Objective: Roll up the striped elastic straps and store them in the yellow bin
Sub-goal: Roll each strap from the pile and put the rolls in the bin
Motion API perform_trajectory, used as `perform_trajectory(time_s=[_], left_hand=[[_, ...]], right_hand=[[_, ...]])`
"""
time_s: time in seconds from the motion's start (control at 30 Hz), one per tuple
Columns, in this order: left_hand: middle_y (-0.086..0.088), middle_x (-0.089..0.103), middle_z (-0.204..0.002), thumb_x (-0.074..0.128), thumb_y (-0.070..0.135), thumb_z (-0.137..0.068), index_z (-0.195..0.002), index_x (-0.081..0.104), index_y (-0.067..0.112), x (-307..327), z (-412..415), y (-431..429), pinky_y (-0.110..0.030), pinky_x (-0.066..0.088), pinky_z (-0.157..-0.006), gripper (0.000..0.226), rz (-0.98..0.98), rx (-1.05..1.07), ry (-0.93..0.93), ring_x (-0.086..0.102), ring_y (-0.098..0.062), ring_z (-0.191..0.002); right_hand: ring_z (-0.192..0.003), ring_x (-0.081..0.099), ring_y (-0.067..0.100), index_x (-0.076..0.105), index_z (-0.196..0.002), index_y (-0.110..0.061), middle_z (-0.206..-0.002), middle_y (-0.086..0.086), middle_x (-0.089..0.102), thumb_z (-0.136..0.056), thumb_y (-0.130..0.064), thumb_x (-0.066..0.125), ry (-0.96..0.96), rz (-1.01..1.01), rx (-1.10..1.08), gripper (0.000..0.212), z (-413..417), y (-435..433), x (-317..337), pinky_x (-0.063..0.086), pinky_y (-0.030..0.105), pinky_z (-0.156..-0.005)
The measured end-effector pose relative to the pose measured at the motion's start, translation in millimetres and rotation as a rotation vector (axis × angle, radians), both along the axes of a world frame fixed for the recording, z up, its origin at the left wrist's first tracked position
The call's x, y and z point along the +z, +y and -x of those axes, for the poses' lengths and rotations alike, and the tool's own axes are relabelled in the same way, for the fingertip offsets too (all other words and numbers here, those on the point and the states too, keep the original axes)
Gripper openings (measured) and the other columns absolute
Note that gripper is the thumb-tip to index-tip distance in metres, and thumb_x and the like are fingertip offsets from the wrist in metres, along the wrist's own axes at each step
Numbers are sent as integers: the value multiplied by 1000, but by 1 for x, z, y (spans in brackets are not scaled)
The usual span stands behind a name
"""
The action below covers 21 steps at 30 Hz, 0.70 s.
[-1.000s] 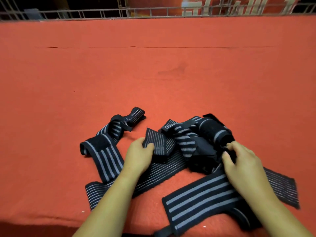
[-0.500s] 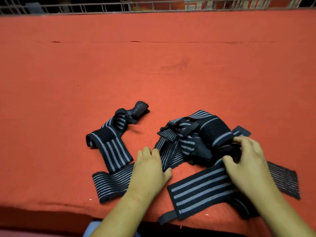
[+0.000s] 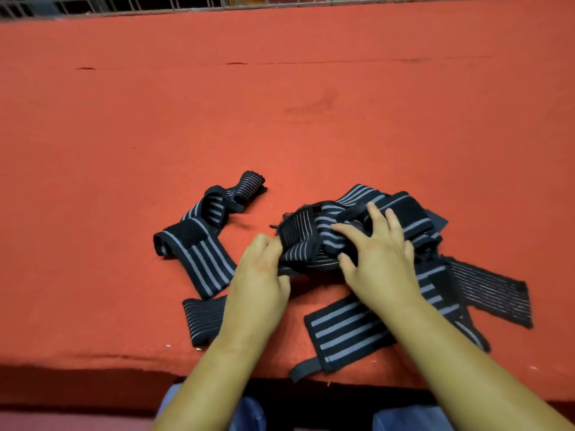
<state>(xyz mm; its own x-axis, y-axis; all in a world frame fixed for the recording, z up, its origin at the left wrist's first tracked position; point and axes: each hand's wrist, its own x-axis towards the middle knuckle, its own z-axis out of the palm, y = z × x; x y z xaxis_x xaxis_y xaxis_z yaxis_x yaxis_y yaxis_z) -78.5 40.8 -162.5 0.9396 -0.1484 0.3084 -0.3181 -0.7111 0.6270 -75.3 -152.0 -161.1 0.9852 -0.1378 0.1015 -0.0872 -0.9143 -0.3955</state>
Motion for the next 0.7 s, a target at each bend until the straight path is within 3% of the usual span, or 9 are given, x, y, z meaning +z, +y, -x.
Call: perform_trajectory(time_s=[0.1, 0.17, 0.27, 0.33, 0.37, 0.47, 0.53, 0.63, 0.7], left_hand=[[1, 59, -101, 51, -12, -72, -102, 64, 11, 7, 10, 6, -26, 43, -87, 40, 185, 108, -68, 57, -19, -96], [-1, 64, -96, 52, -6, -82, -94, 62, 17, 17, 14, 17, -26, 41, -80, 28, 360, 292, -78, 59, -22, -93], [4, 70, -84, 57, 15, -85, -87, 62, 28, 28, 15, 35, -46, 53, -77, 14, 610, 407, 70, 68, -34, -89], [-2, 76, -88, 57, 15, -81, -91, 68, 31, 36, 20, 38, -62, 58, -81, 22, 736, 353, 147, 72, -40, -95], [-2, 77, -91, 59, 9, -85, -93, 70, 32, 42, 25, 37, -63, 59, -83, 26, 791, 350, 169, 73, -38, -96], [2, 80, -98, 56, -3, -97, -94, 75, 35, 46, 34, 38, -50, 60, -89, 43, 911, 340, 195, 75, -23, -97], [2, 80, -99, 55, -4, -98, -98, 75, 27, 51, 40, 38, -42, 59, -90, 38, 1006, 353, 192, 75, -18, -98], [-4, 80, -99, 54, 0, -99, -110, 71, 15, 62, 52, 32, -35, 63, -74, 25, 1160, 362, 258, 77, -21, -93], [-6, 80, -95, 52, 3, -100, -109, 71, 13, 70, 62, 28, -32, 63, -62, 23, 1245, 332, 320, 78, -21, -85]], right_hand=[[-162, 4, 30, 57, -140, -51, -175, 2, 15, -97, -22, 68, -21, -47, -78, 53, 0, -15, -11, 25, 62, -123], [-163, 3, 29, 61, -137, -48, -176, 1, 14, -97, -16, 66, -8, -73, -109, 52, 1, -24, -16, 24, 60, -125], [-163, -6, 28, 61, -138, -49, -178, 0, 5, -98, -15, 63, 44, -72, -79, 52, 3, -27, -18, 17, 61, -128], [-163, -10, 26, 59, -140, -50, -178, -3, -1, -96, -18, 65, 48, -96, -61, 54, 7, -21, -12, 14, 62, -128], [-163, -9, 24, 60, -140, -50, -178, -4, 0, -95, -19, 66, 15, -133, -62, 55, 9, -16, -8, 12, 62, -129], [-164, 0, 15, 64, -135, -45, -177, -4, 13, -93, -16, 68, -147, -304, -68, 52, 29, 2, 8, 11, 54, -132], [-161, 12, 8, 65, -130, -47, -173, -10, 24, -94, -17, 68, -167, -442, -31, 47, 44, 16, 20, 16, 44, -132], [-142, 36, -16, 63, -127, -52, -152, -31, 46, -98, -28, 67, -52, -668, 41, 39, 67, 34, 31, 28, 28, -127], [-131, 45, -23, 61, -136, -49, -137, -39, 57, -99, -39, 67, 50, -826, 108, 38, 79, 46, 38, 36, 27, -122]])
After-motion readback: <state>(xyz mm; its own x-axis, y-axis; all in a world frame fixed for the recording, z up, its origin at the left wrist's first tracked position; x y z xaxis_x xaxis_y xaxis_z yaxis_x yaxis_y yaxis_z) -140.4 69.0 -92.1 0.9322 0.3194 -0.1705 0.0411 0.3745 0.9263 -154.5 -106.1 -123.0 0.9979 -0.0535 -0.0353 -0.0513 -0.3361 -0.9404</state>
